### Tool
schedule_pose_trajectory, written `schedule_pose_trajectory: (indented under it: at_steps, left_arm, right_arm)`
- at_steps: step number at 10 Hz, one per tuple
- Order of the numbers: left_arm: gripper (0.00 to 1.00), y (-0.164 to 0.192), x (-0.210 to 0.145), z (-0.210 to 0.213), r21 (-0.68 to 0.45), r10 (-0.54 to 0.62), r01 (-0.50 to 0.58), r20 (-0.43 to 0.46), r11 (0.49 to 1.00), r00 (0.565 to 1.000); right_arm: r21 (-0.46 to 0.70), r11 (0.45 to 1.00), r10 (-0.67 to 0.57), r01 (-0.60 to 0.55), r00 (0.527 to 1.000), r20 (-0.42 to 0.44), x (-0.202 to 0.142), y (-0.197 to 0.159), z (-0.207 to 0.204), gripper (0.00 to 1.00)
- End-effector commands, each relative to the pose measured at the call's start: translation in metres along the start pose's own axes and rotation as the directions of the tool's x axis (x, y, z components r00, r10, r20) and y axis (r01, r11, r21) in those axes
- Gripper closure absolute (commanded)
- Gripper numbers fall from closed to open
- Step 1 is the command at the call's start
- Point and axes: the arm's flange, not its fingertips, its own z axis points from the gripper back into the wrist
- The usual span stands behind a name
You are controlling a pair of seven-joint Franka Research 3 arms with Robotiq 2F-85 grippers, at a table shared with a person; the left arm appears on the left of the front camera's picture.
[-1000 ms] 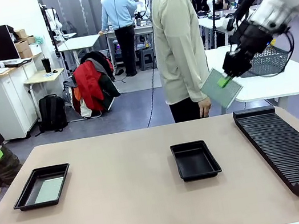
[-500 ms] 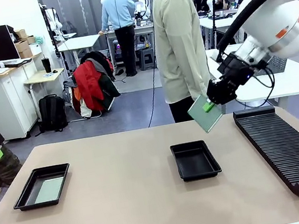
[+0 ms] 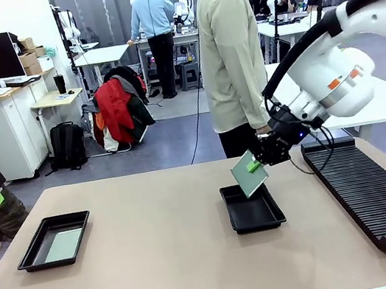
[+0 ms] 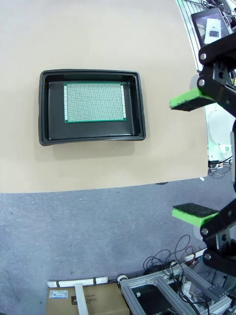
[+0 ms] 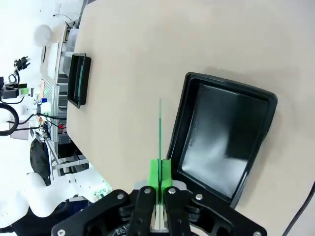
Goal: Inspect and transfer BCBs to ESD trays.
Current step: Pick up the Blank PCB from the PCB Rack and place it in the right ESD tray.
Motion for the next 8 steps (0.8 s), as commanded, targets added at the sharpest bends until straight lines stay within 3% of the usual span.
schedule_pose_trajectory:
  at_steps: [1, 8]
  left_arm:
    - [0.0, 0.0, 0.0, -0.001, -0.001, 0.004, -0.004, 0.008, 1.0, 1.0]
    - [0.0, 0.0, 0.0, -0.001, -0.001, 0.004, -0.004, 0.008, 1.0, 1.0]
  right_arm:
    - [0.023, 1.0, -0.021, 0.02, 0.999, 0.038, -0.005, -0.01, -0.025, 0.97]
    - [0.014, 0.994, -0.105, 0.105, 0.994, 0.014, -0.002, -0.039, -0.072, 0.97]
